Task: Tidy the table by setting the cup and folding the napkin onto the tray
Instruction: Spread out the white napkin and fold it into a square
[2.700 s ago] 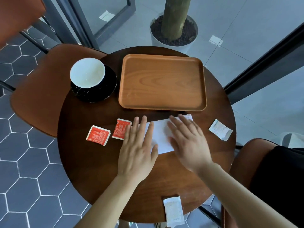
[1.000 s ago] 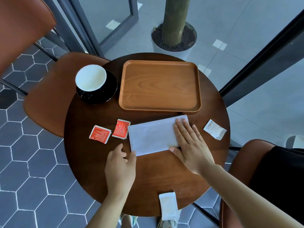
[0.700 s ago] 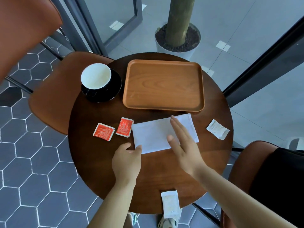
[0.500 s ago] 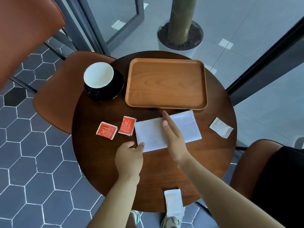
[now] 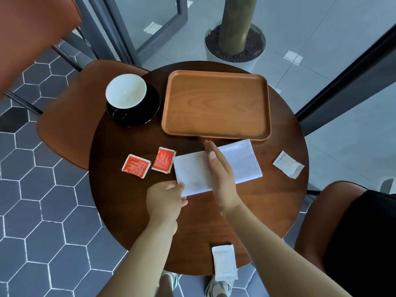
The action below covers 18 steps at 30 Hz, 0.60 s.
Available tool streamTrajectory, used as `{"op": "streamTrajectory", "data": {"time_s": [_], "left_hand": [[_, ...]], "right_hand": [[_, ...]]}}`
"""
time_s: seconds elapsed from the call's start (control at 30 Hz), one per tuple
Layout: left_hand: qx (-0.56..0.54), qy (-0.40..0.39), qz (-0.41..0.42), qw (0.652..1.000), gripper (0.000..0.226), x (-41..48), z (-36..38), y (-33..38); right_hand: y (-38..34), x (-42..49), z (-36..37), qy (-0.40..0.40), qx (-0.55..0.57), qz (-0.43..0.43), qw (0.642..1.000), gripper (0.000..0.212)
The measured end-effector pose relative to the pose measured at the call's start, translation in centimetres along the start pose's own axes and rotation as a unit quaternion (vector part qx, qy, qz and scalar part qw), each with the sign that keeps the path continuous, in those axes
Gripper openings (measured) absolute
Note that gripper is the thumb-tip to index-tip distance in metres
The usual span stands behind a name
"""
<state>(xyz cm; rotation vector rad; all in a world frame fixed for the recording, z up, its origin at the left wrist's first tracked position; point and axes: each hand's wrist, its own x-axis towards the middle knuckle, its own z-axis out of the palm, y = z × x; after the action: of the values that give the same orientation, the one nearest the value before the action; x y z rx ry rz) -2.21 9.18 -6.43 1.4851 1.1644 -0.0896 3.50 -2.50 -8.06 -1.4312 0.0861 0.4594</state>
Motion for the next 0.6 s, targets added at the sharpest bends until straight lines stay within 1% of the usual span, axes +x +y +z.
{"op": "streamTrajectory", "data": {"time_s": [0.1, 0.23, 0.33, 0.43, 0.5, 0.6], "left_hand": [[0.002, -0.012, 0.013, 1.0, 0.026, 0.0, 0.0, 0.0], [-0.007, -0.011, 0.02, 1.0, 0.022, 0.1, 0.1, -0.2], [-0.004, -0.014, 0.027, 1.0, 0.025, 0.1, 0.0, -0.3], [-0.007, -0.018, 0.024, 1.0, 0.015, 0.2, 0.0, -0.4], [-0.009, -0.013, 0.023, 1.0, 0.01, 0.3, 0.0, -0.5], [-0.015, -0.006, 0.018, 1.0, 0.01, 0.2, -0.1, -0.6]], "right_hand": [[-0.4, 0.3, 0.4, -0.007, -0.022, -0.028, 0.999, 0.047], [0.2, 0.7, 0.4, -0.002, -0.025, -0.043, 0.999, 0.054], [0.4, 0.4, 0.4, 0.006, -0.025, -0.051, 0.998, 0.056], [0.7, 0.3, 0.2, 0.006, -0.041, -0.063, 0.997, 0.057], [0.8, 0.3, 0.2, -0.004, -0.06, -0.054, 0.997, 0.055], [0.1, 0.0, 0.3, 0.007, -0.033, -0.042, 0.999, 0.051]]}}
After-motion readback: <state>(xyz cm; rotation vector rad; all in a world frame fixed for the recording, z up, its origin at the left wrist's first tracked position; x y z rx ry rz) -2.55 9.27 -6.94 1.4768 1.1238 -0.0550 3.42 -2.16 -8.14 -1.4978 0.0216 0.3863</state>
